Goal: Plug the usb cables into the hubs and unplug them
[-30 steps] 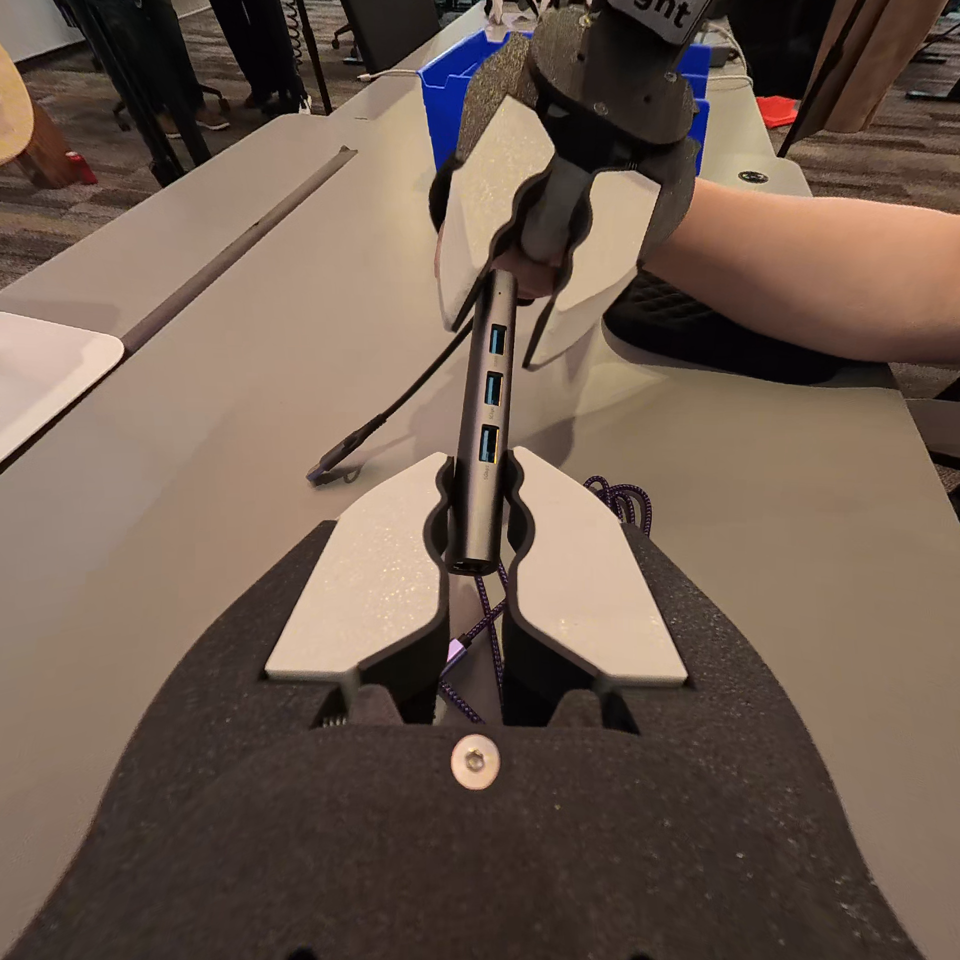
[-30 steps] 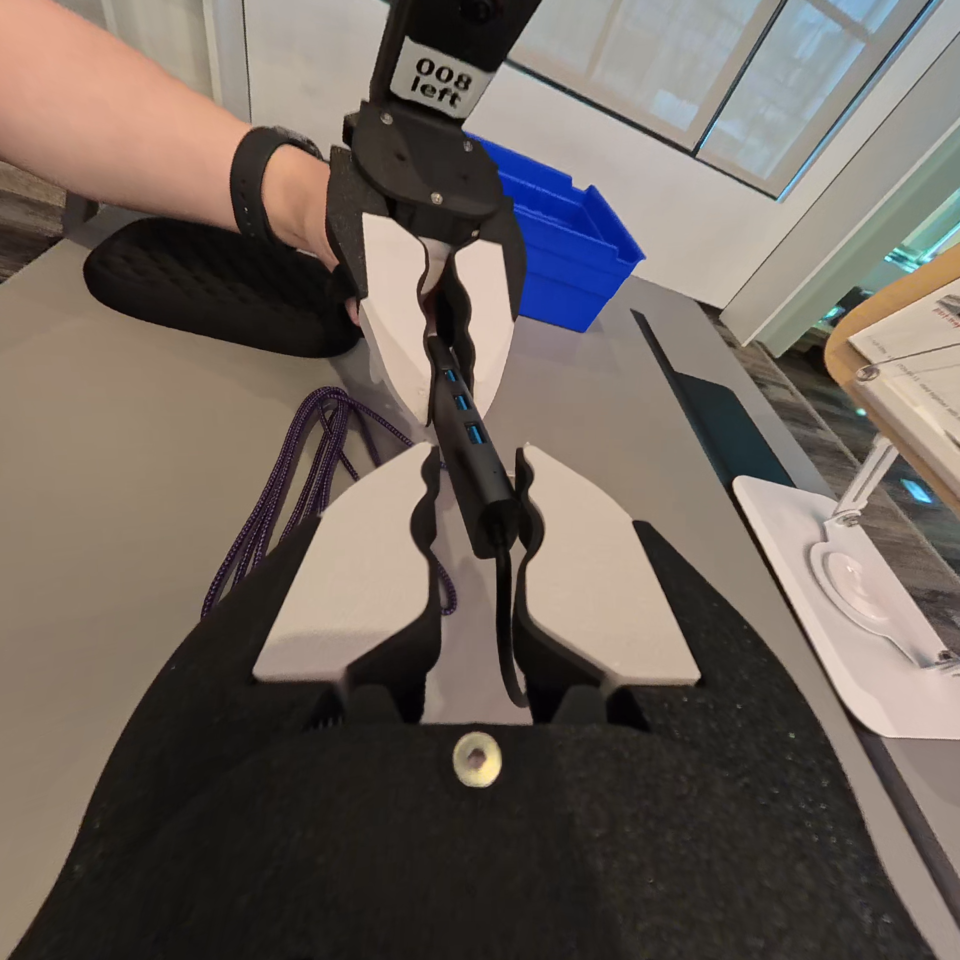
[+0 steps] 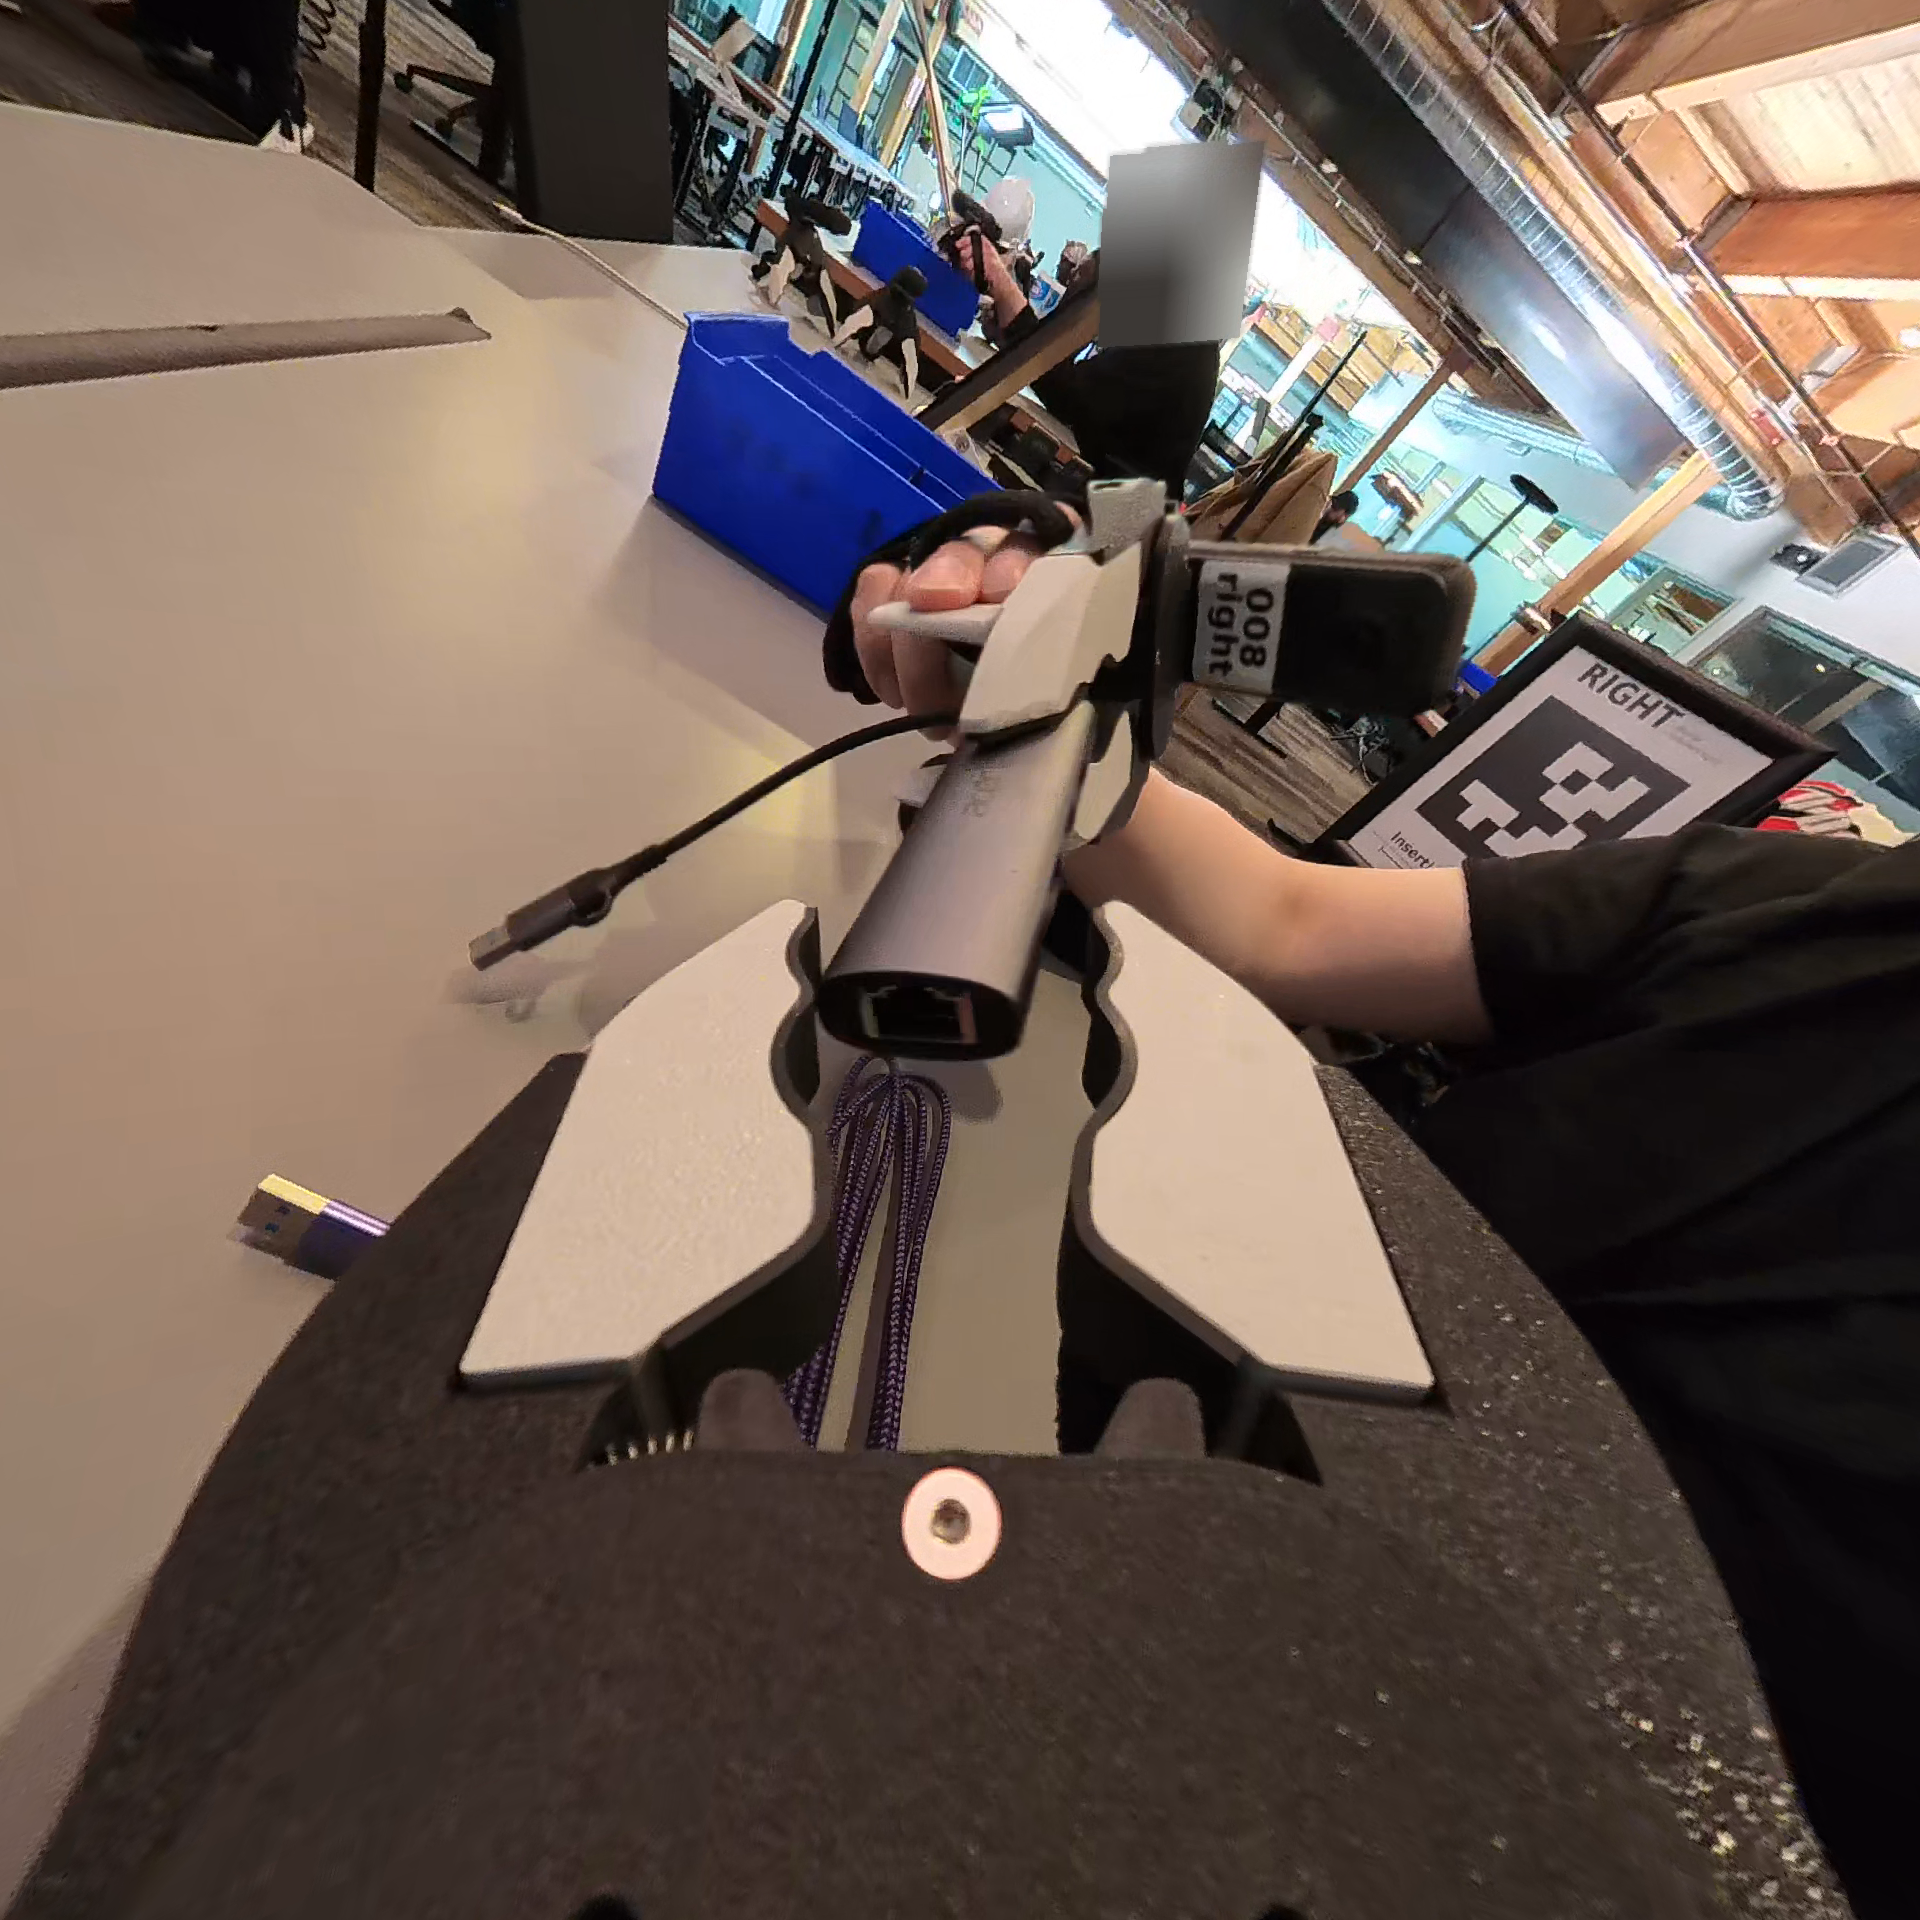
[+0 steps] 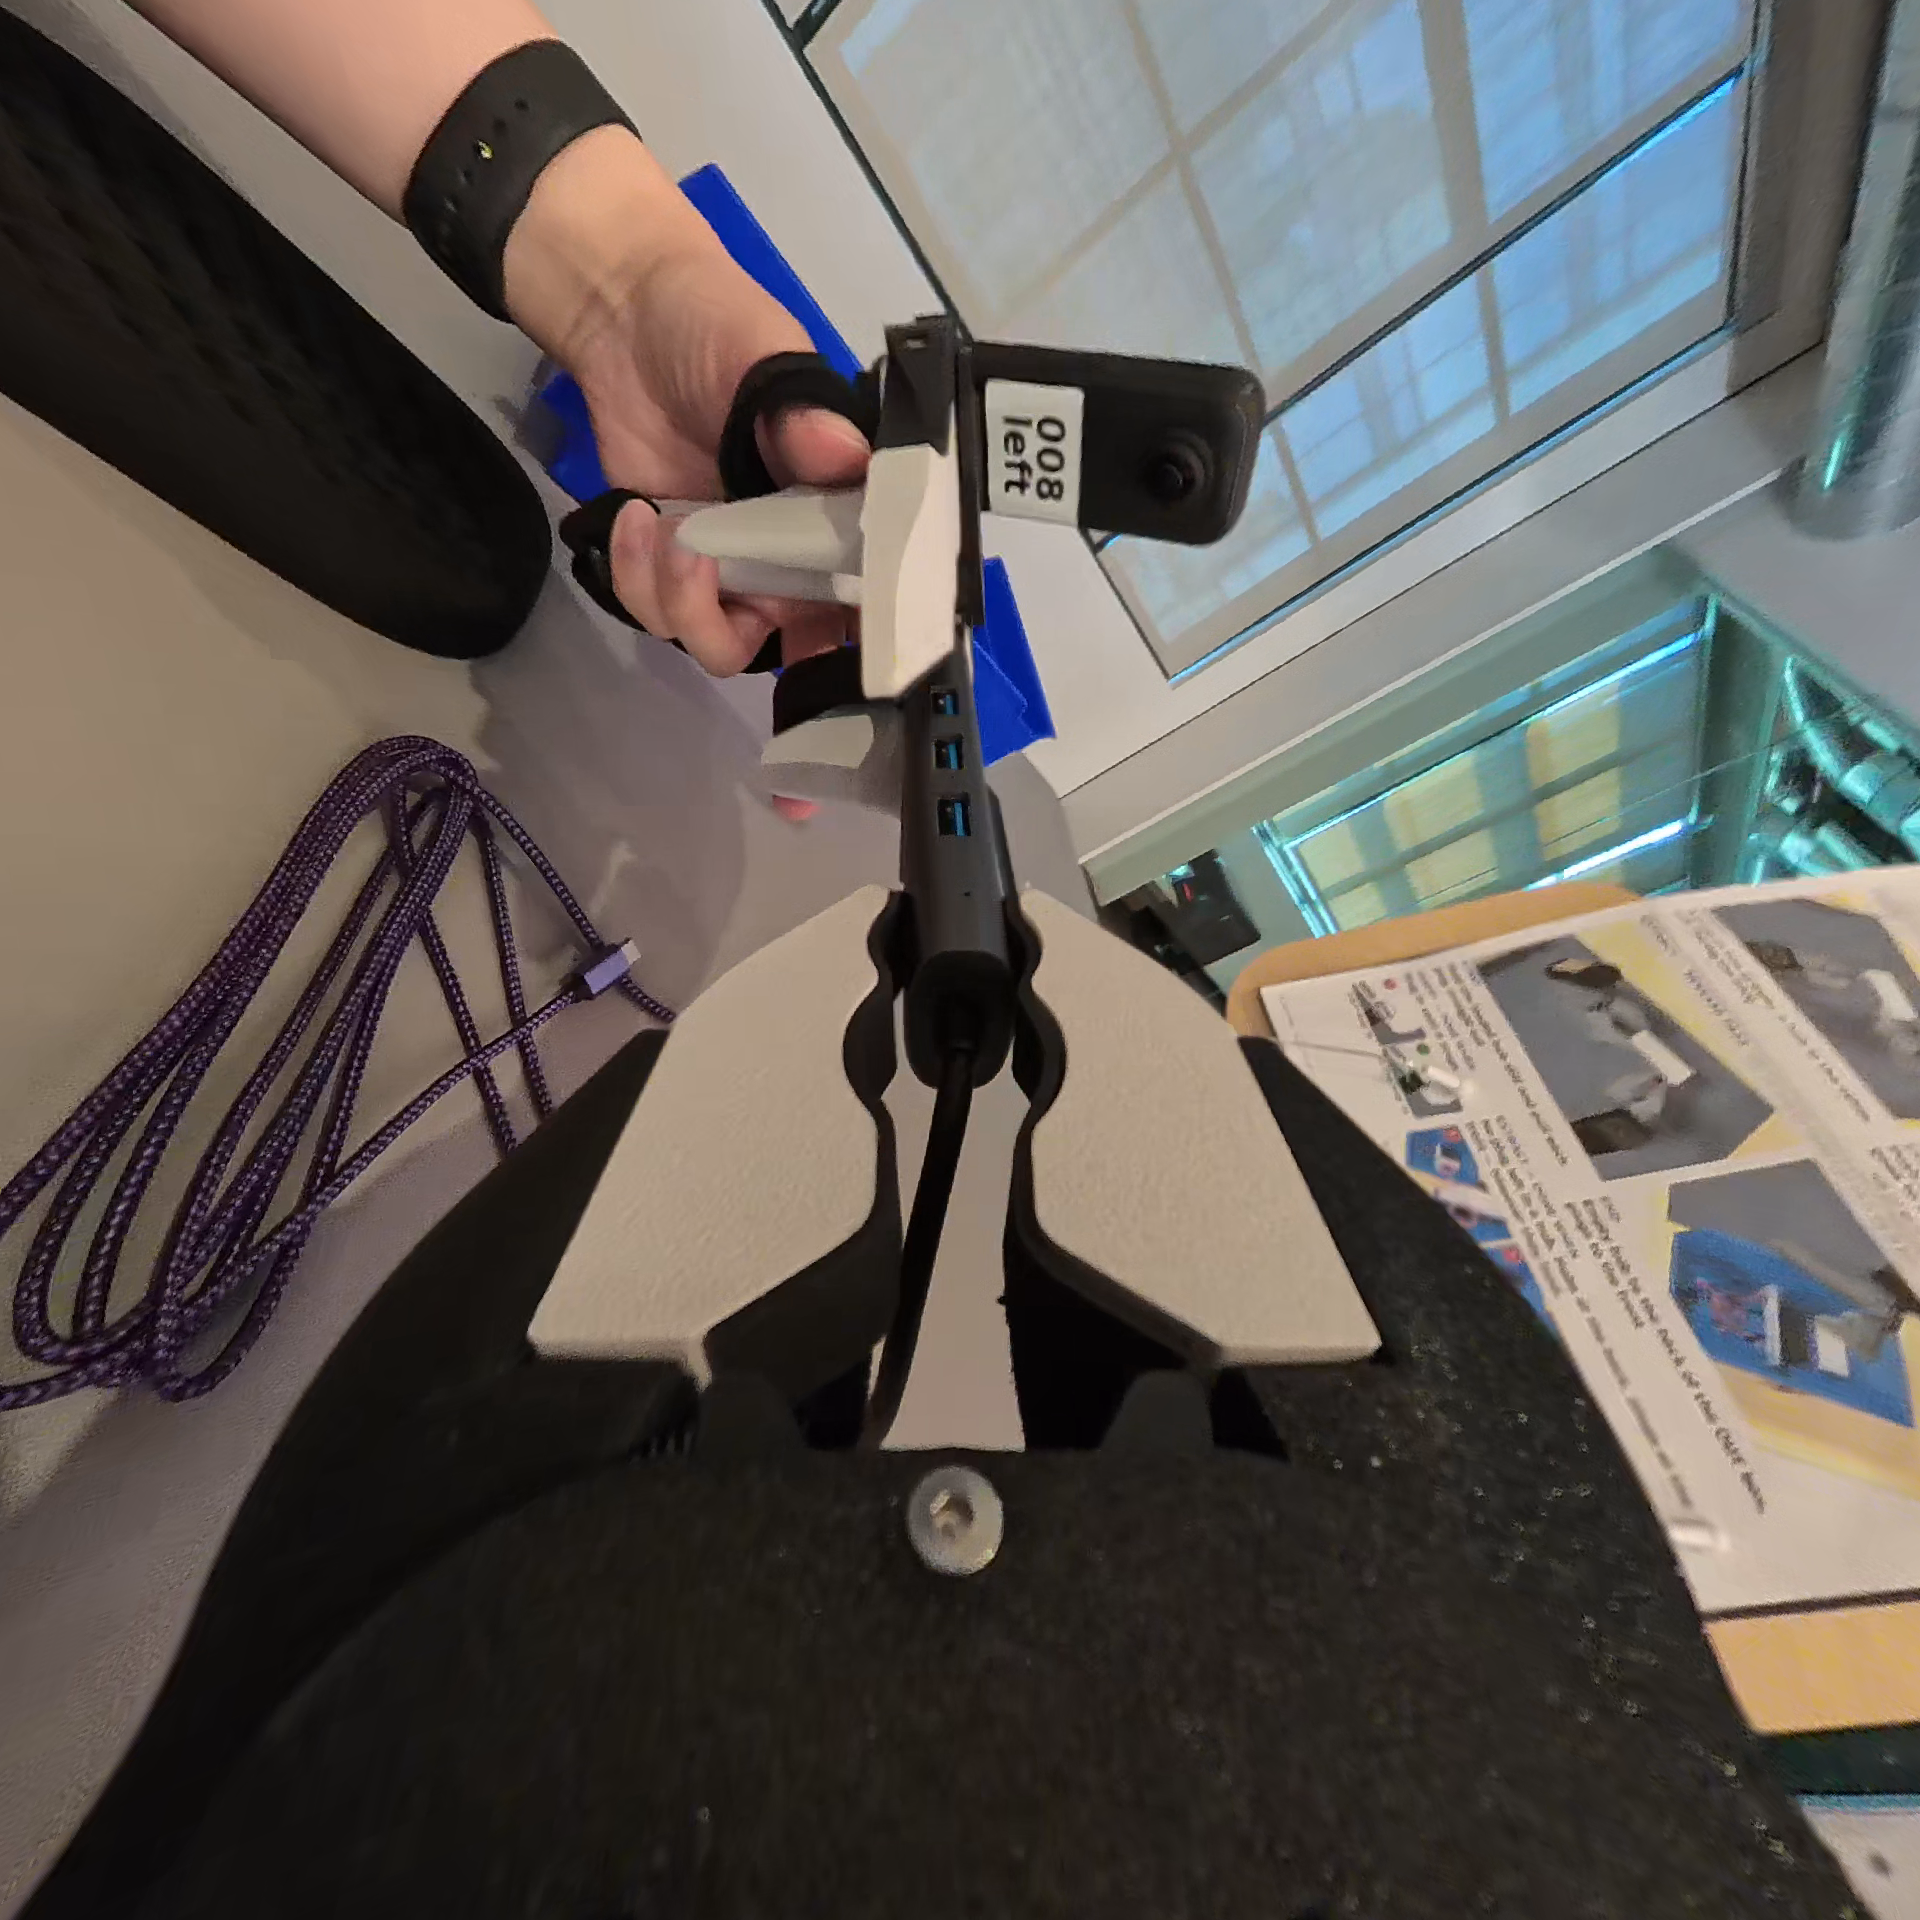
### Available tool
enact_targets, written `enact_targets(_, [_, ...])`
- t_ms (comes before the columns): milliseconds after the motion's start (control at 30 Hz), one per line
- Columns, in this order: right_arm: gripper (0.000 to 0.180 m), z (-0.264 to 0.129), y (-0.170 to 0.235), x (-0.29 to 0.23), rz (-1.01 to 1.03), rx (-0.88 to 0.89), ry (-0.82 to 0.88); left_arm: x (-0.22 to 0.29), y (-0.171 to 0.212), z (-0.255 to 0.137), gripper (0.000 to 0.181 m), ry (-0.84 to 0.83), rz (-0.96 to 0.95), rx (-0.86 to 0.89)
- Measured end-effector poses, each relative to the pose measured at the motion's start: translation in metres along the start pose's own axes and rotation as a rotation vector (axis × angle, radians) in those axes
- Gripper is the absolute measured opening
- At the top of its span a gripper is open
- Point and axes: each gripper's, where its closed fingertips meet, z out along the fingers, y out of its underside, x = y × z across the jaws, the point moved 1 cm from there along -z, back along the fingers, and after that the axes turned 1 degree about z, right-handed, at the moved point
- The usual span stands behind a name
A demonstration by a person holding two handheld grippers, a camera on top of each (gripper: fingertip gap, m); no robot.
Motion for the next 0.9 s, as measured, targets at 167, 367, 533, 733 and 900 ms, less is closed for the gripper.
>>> enact_targets(167, [0.017, 0.004, -0.006, -0.002, -0.034, 0.024, 0.01, 0.007, -0.005, 0.006, 0.04, 0.038, -0.014, 0.01])
enact_targets(367, [0.018, 0.002, 0.0, -0.001, -0.023, 0.017, 0.016, 0.006, -0.005, 0.009, 0.037, 0.035, -0.041, 0.006])
enact_targets(533, [0.025, 0.003, 0.001, 0.004, 0.089, 0.046, 0.038, 0.004, -0.007, 0.008, 0.037, 0.003, -0.028, 0.021])
enact_targets(733, [0.042, 0.001, 0.014, 0.007, 0.474, 0.072, -0.054, -0.006, -0.009, -0.003, 0.037, -0.091, 0.041, 0.059])
enact_targets(900, [0.067, 0.0, 0.027, 0.002, 1.087, 0.088, -0.307, -0.001, -0.015, -0.01, 0.037, -0.166, 0.207, 0.105])
